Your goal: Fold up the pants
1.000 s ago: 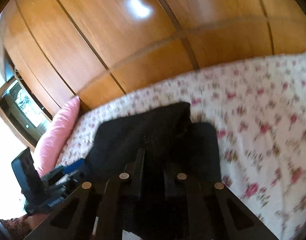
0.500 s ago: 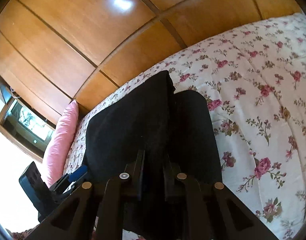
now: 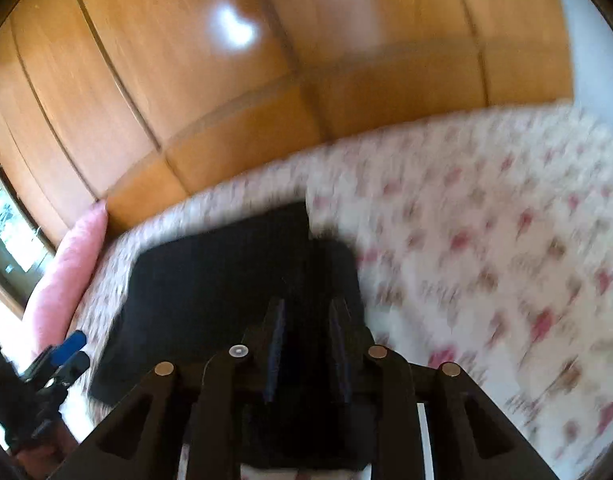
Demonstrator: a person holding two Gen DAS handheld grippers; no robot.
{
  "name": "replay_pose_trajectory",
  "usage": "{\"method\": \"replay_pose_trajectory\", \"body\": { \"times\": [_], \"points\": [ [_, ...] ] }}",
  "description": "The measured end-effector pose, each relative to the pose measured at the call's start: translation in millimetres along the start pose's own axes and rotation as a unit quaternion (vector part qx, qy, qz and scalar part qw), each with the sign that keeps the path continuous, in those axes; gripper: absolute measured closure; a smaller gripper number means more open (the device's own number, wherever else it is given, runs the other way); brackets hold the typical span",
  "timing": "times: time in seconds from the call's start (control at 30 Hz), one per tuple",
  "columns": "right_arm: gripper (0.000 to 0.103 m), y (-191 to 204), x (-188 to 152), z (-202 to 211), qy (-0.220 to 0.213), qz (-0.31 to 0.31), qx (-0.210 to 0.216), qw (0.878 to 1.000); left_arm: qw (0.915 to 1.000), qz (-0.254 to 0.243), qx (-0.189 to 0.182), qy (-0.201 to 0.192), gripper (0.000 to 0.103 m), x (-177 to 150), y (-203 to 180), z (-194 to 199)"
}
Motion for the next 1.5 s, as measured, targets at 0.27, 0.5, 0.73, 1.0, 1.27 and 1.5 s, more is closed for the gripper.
{"method": "replay_pose_trajectory", "body": {
  "times": [0.27, 0.5, 0.73, 1.0, 1.27, 1.5],
  "points": [
    [0.078, 48, 17, -84, 0.1, 0.101, -0.005, 0.99, 0.9949, 0.018, -0.008, 0.099, 0.058, 0, -10, -82],
    [0.103, -5, 11, -116, 0.121, 0.038, -0.068, 0.99, 0.9959, -0.05, 0.026, 0.071, 0.056, -23, -30, -83],
    [0.095, -2, 7, -34, 0.05, 0.037, -0.042, 0.997, 0.9978, 0.001, -0.001, 0.067, 0.052, -28, -17, -64],
    [0.095, 28, -76, -10, 0.13, 0.144, -0.021, 0.981, 0.9961, -0.067, -0.003, 0.057, 0.05, -41, -38, -38],
    [0.065, 17, -59, 8, 0.085, 0.085, 0.034, 0.992, 0.998, 0.014, -0.059, 0.016, 0.049, -22, -10, -1],
    [0.0, -27, -23, 9, 0.054, -0.023, 0.016, 0.998, 0.977, 0.202, -0.065, 0.022, 0.025, -5, 74, -9]
  ]
}}
Point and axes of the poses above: each gripper's, at about its wrist camera, not at the fingertips, and z roughly against the way its jaws point, y to its left, x to its top, the point moved 4 cm from there along -z, roughly the way its jaws point, and after that the axes turned 3 degrees about x, right-handed, at the moved point
